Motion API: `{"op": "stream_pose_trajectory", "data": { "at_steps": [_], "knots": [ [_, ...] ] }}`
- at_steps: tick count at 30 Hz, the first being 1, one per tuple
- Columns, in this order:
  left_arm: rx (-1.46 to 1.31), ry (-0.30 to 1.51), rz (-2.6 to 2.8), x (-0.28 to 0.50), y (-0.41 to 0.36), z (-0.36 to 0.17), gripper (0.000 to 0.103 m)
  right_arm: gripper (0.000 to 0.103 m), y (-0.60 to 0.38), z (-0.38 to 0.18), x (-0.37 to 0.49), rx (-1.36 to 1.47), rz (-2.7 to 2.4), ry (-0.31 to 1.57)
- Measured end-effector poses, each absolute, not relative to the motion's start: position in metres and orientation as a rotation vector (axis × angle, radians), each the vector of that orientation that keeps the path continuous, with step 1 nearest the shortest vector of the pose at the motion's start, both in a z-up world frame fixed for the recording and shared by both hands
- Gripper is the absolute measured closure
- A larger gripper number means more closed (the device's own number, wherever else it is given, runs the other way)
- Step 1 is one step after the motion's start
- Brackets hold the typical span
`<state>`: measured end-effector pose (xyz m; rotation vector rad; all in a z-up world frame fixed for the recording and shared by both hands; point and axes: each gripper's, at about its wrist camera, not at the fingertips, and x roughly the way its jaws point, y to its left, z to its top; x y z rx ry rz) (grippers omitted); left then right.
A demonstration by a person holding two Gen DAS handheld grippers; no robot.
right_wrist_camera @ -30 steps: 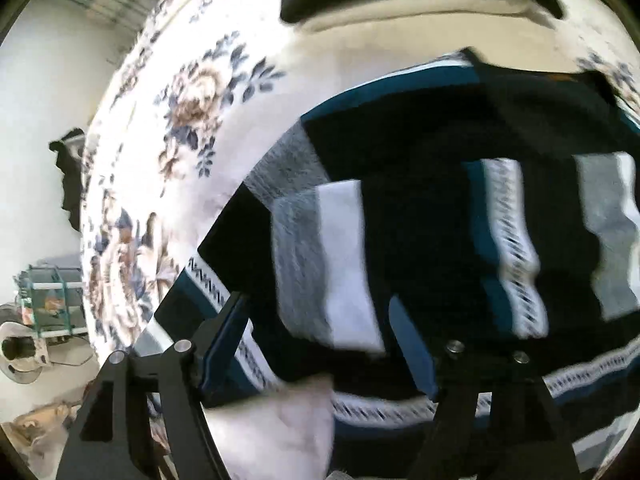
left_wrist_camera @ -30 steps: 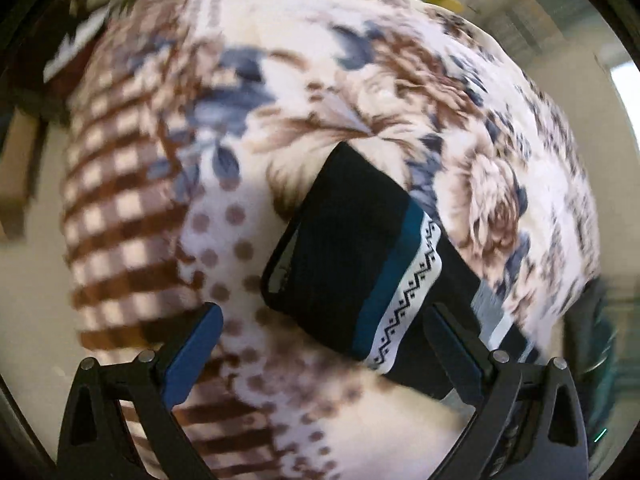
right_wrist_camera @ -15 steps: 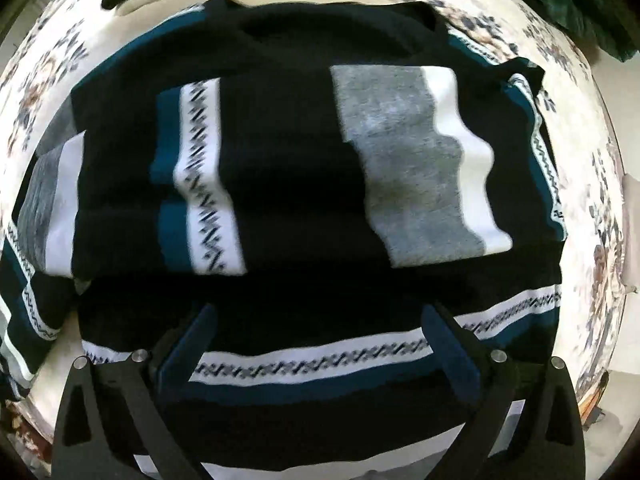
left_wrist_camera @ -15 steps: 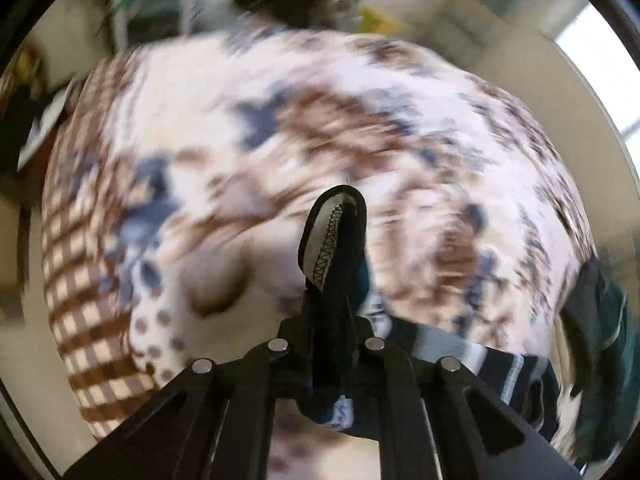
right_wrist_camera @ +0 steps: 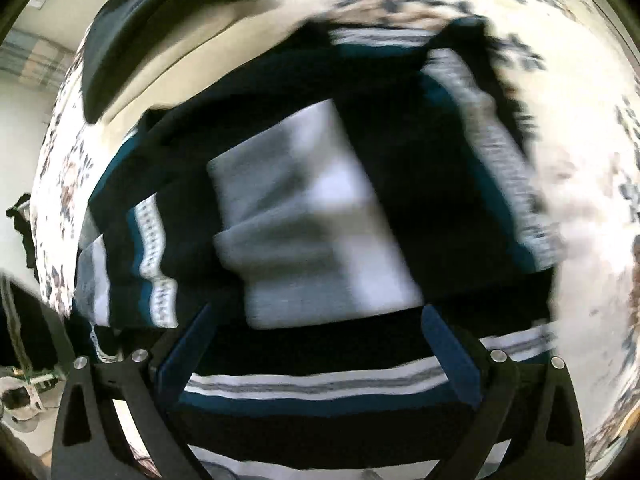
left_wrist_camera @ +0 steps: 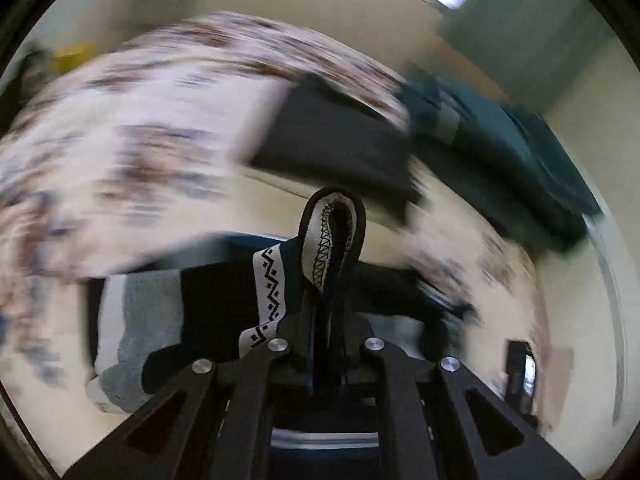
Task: Fold small clothes
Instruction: 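Grasp the other sleeve cuff with the left gripper and fold it across the body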
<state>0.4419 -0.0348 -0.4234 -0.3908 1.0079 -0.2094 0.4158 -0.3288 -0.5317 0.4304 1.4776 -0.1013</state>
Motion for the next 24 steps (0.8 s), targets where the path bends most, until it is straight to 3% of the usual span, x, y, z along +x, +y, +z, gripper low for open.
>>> {"op": "stream_pose_trajectory", "data": {
  "at_steps": [5,10,12,15,16,20,21,23,24],
  "knots": [
    [-0.274,1.094,-0.41,0.465,-0.192,-0.45,0.097,0.0,-0.426,-0.525,0.399,0.485,-0.192,1.473],
    [-0.141,1.195,-0.453,0.47,-0.284,-0.475,0.093,0.0,-0.511,-0.52,0.371,0.558,-0.241,1.466],
    [-0.091,1.206,-0.408,0.468,-0.29,-0.481,0.082,0.0,-0.53,-0.518,0.364,0.575,-0.236,1.465],
    [-0.099,1.18,-0.367,0.456,-0.28,-0.48,0.032,0.0,-0.552,-0.514,0.354,0.629,-0.232,1.464],
    [-0.098,1.177,-0.328,0.448,-0.263,-0.479,0.011,0.0,-0.559,-0.51,0.35,0.656,-0.229,1.457],
    [-0.087,1.215,-0.151,0.414,-0.196,-0.491,0.007,0.002,-0.555,-0.499,0.352,0.768,-0.166,1.417],
    [-0.079,1.228,-0.105,0.403,-0.176,-0.498,0.007,0.006,-0.549,-0.497,0.354,0.802,-0.133,1.404],
    [-0.035,1.268,0.021,0.38,-0.127,-0.52,0.007,0.031,-0.538,-0.494,0.366,0.854,-0.058,1.392],
    [-0.024,1.29,0.061,0.373,-0.112,-0.529,0.007,0.031,-0.531,-0.493,0.373,0.858,-0.028,1.396]
  ]
}}
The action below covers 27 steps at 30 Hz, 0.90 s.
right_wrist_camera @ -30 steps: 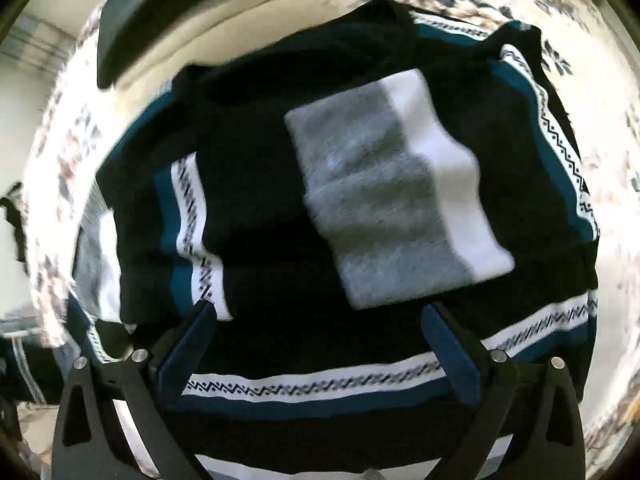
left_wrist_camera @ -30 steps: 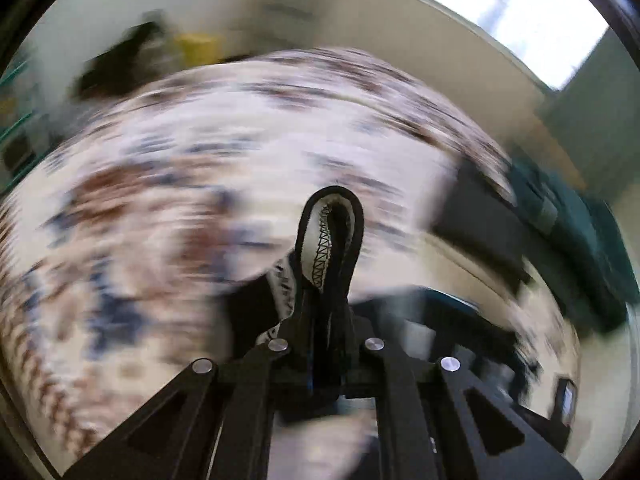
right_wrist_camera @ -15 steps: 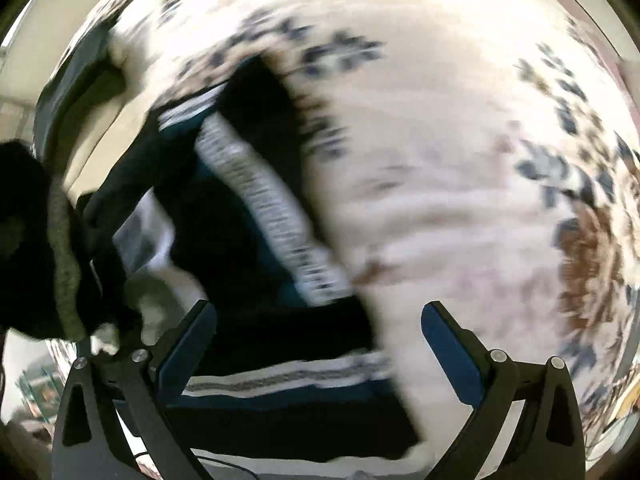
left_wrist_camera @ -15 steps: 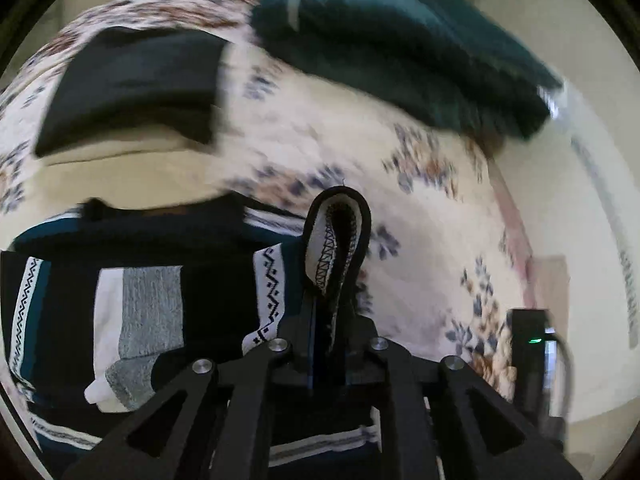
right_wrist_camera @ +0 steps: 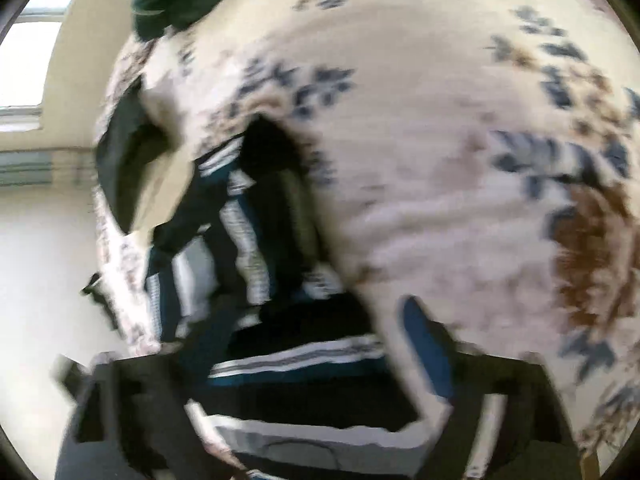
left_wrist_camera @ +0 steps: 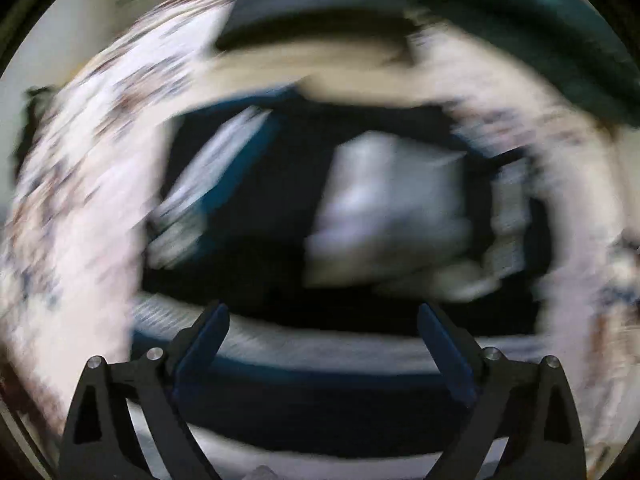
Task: Fold small clothes
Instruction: 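Grasp the other sleeve cuff with the left gripper and fold it across the body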
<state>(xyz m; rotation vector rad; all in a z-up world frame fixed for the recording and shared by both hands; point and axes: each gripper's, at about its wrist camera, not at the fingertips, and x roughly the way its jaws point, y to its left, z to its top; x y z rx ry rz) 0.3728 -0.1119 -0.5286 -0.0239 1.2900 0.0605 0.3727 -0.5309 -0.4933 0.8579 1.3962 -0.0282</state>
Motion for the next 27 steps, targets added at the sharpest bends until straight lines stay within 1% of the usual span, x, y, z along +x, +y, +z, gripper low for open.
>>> {"op": "stream_pose_trajectory", "data": {
  "at_steps": [4,7,8,9,10,11,13,15,17,19,21,22,23,24,25,26,27],
  "knots": [
    [-0.102,1.396,0.232,0.342,-0.04,-0.578,0.007,0.031,-0.492,-0.508,0.418,0.753,0.019,1.407],
    [-0.199,1.414,0.276,0.335,-0.012,-0.595,0.007,0.031,-0.472,-0.537,0.453,0.62,-0.038,1.459],
    [-0.23,1.411,0.278,0.334,-0.008,-0.595,0.007,0.036,-0.469,-0.545,0.46,0.609,-0.033,1.476],
    [-0.262,1.403,0.279,0.333,-0.003,-0.593,0.007,0.049,-0.464,-0.554,0.467,0.607,-0.017,1.499],
    [-0.297,1.394,0.273,0.332,0.002,-0.59,0.007,0.095,-0.455,-0.563,0.473,0.615,0.013,1.521],
    [-0.349,1.381,0.266,0.331,0.008,-0.584,0.007,0.095,-0.448,-0.562,0.473,0.594,0.001,1.531],
    [-0.432,1.353,0.263,0.33,0.021,-0.574,0.007,0.095,-0.439,-0.538,0.467,0.549,-0.03,1.456],
    [-0.538,1.325,0.276,0.332,0.037,-0.565,0.007,0.095,-0.436,-0.525,0.459,0.455,-0.091,1.443],
    [-0.672,1.304,0.263,0.338,0.054,-0.563,0.007,0.092,-0.437,-0.539,0.457,0.453,-0.12,1.547],
    [-0.798,1.279,0.256,0.347,0.07,-0.566,0.007,0.09,-0.43,-0.545,0.456,0.402,-0.165,1.706],
    [-0.909,1.2,0.247,0.356,0.091,-0.567,0.007,0.089,-0.418,-0.523,0.461,0.363,-0.165,1.667],
    [-0.938,1.172,0.239,0.361,0.097,-0.569,0.013,0.081,-0.404,-0.503,0.468,0.35,-0.133,1.612],
    [-0.953,1.161,0.235,0.365,0.101,-0.571,0.032,0.067,-0.384,-0.488,0.477,0.337,-0.072,1.574],
    [-0.97,1.172,0.232,0.371,0.104,-0.577,0.043,0.06,-0.367,-0.481,0.484,0.33,-0.019,1.562],
    [-0.99,1.178,0.217,0.378,0.107,-0.582,0.066,0.055,-0.333,-0.476,0.501,0.321,0.097,1.561],
    [-1.015,1.185,0.188,0.381,0.109,-0.588,0.084,0.055,-0.311,-0.476,0.511,0.315,0.164,1.567],
    [-1.021,1.188,0.177,0.383,0.106,-0.589,0.088,0.055,-0.272,-0.479,0.529,0.282,0.276,1.579]
  ]
}}
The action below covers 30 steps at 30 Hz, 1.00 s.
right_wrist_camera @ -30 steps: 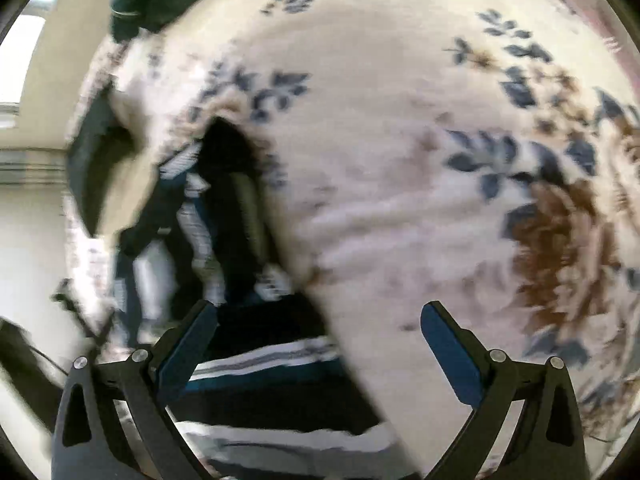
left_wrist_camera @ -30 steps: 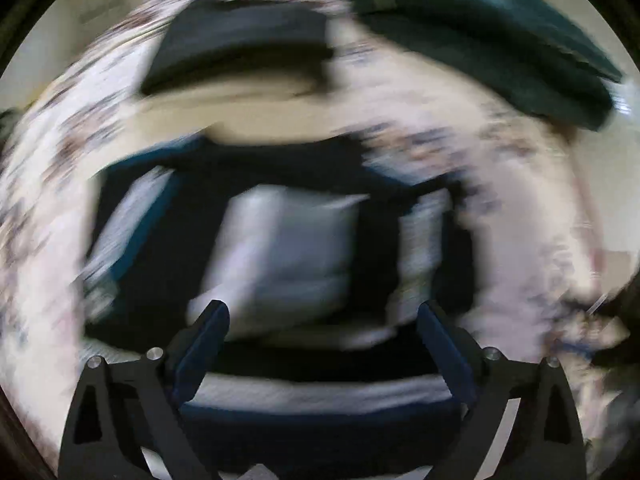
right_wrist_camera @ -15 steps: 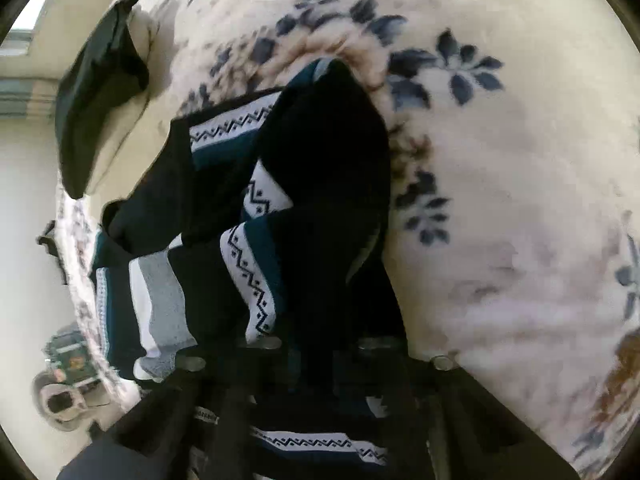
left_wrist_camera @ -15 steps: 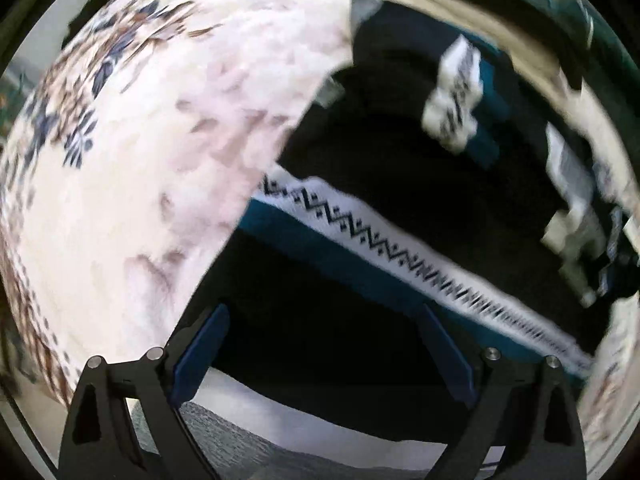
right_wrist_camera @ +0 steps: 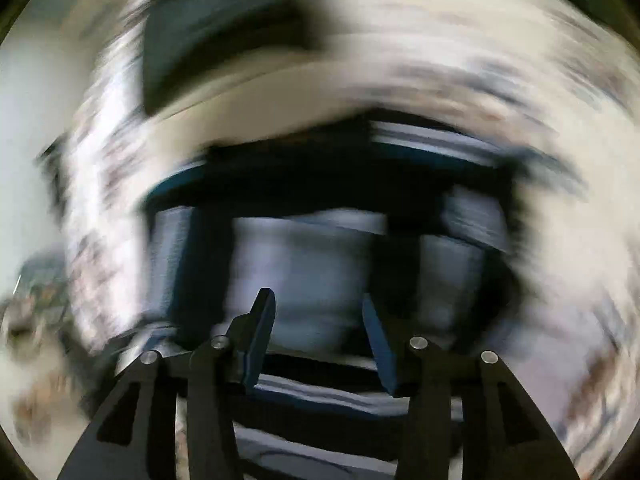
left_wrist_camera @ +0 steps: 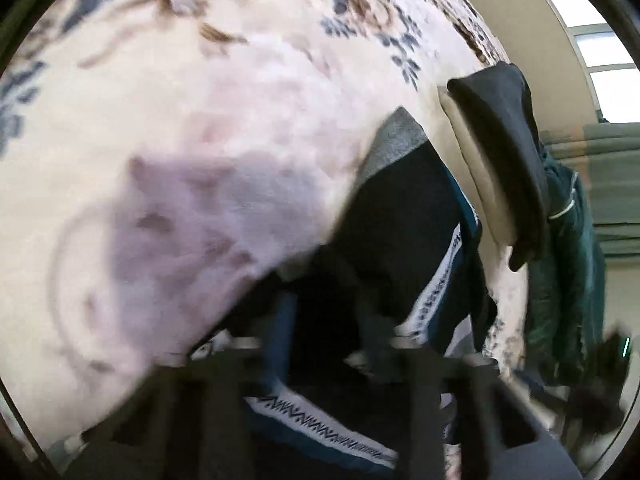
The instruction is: Fold small clothes
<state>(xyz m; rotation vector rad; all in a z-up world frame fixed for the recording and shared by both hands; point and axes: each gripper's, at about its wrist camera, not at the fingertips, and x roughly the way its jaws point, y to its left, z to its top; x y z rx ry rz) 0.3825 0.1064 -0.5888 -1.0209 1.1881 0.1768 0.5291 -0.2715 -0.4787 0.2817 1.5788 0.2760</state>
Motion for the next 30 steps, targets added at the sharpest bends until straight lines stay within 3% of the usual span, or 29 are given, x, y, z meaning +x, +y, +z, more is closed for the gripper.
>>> {"op": "stream_pose_trajectory", "data": {
  "at_steps": [10,11,12,13,18,19,21,22,24,25,26,28,30],
  "knots": [
    [-1.034,1.206,0.169,0.36,0.107,-0.608,0.099,0.055,-0.022,-0.563,0.619,-0.17,0.672,1.718],
    [-1.043,1.205,0.168,0.356,0.11,-0.609,0.1,0.07,-0.015,-0.569,0.62,-0.177,0.693,1.742],
    [-1.045,1.204,0.17,0.356,0.111,-0.609,0.1,0.092,-0.011,-0.57,0.62,-0.176,0.705,1.741],
    [-1.046,1.203,0.17,0.36,0.107,-0.611,0.1,0.098,-0.008,-0.568,0.621,-0.174,0.71,1.711],
    [-1.124,1.184,0.122,0.365,0.12,-0.604,0.098,0.099,-0.021,-0.549,0.637,-0.093,0.639,1.571],
    [-1.153,1.173,0.121,0.366,0.125,-0.602,0.096,0.099,-0.026,-0.553,0.639,-0.041,0.641,1.606],
    [-1.218,1.16,0.113,0.371,0.131,-0.603,0.074,0.099,-0.031,-0.555,0.641,-0.011,0.638,1.627],
    [-1.259,1.154,0.109,0.375,0.134,-0.606,0.048,0.099,-0.033,-0.554,0.641,-0.013,0.639,1.626],
    [-1.315,1.132,0.105,0.386,0.136,-0.612,0.045,0.099,-0.035,-0.555,0.639,-0.009,0.636,1.64],
    [-1.297,1.143,0.107,0.393,0.135,-0.615,0.046,0.099,-0.035,-0.554,0.638,-0.017,0.636,1.637],
    [-1.256,1.16,0.122,0.4,0.133,-0.616,0.058,0.099,-0.038,-0.551,0.635,-0.023,0.639,1.635],
    [-1.198,1.184,0.142,0.405,0.129,-0.618,0.096,0.099,-0.038,-0.546,0.632,-0.027,0.652,1.629],
    [-1.176,1.166,0.159,0.397,0.128,-0.617,0.096,0.099,-0.033,-0.541,0.627,-0.022,0.647,1.616]
  ]
}}
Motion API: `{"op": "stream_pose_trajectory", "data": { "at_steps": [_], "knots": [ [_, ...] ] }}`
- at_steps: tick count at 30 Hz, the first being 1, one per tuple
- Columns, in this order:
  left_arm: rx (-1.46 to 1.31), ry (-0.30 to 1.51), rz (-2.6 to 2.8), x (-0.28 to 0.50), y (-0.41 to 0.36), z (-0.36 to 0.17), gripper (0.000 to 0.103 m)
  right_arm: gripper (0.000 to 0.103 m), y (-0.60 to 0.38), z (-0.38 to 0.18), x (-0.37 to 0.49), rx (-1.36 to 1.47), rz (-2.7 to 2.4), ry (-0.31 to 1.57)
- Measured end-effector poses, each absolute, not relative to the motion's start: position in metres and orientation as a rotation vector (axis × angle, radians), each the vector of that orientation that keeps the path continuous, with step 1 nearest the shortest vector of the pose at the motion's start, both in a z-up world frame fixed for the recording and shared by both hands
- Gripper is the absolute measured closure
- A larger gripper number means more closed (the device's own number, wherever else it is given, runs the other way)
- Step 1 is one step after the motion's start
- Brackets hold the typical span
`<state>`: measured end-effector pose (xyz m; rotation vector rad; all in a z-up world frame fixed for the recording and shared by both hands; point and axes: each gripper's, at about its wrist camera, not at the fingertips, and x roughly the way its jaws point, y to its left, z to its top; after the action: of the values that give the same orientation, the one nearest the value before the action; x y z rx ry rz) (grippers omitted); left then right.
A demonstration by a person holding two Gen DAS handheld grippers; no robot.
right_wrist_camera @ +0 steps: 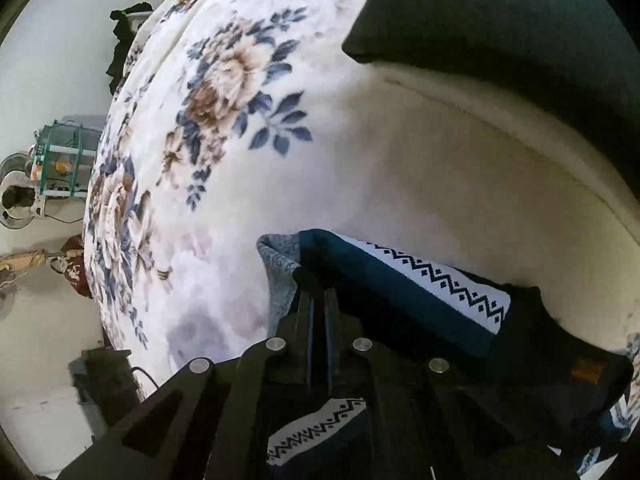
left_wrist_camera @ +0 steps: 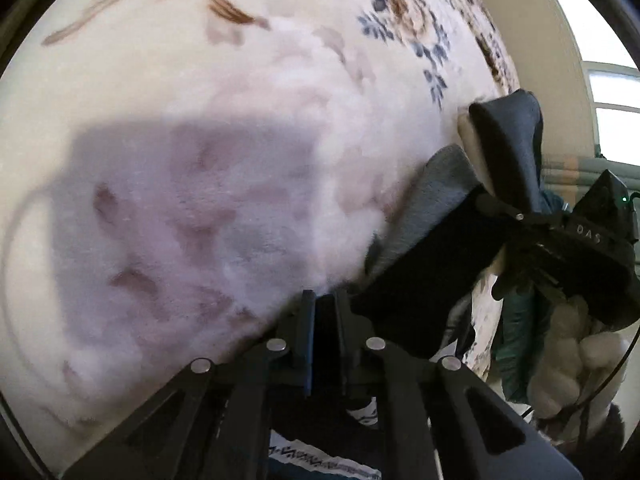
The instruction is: Fold small clothes
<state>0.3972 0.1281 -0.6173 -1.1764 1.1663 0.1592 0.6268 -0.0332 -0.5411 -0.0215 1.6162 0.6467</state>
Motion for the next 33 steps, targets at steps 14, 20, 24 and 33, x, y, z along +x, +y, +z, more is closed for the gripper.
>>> {"op": "stream_pose_trajectory", "data": {
  "at_steps": [14,20,24,33],
  "knots": [
    [-1.097,1.16,0.146,0.376,0.14,-0.589,0.064,0.05,-0.076,-0.529,0.656,0.092,0.588,1.64],
    [-0.92,1.134,0.109,0.398,0.137,-0.566,0.041,0.049,-0.121,-0.539,0.637,-0.146,0.599,1.718],
    [-0.853,1.175,0.092,0.414,0.127,-0.573,0.041,0.055,-0.129,-0.577,0.601,-0.31,0.614,1.822],
    [-0.77,1.215,0.087,0.413,0.118,-0.572,0.041,0.092,-0.179,-0.558,0.608,-0.123,0.465,1.673]
  ]
}}
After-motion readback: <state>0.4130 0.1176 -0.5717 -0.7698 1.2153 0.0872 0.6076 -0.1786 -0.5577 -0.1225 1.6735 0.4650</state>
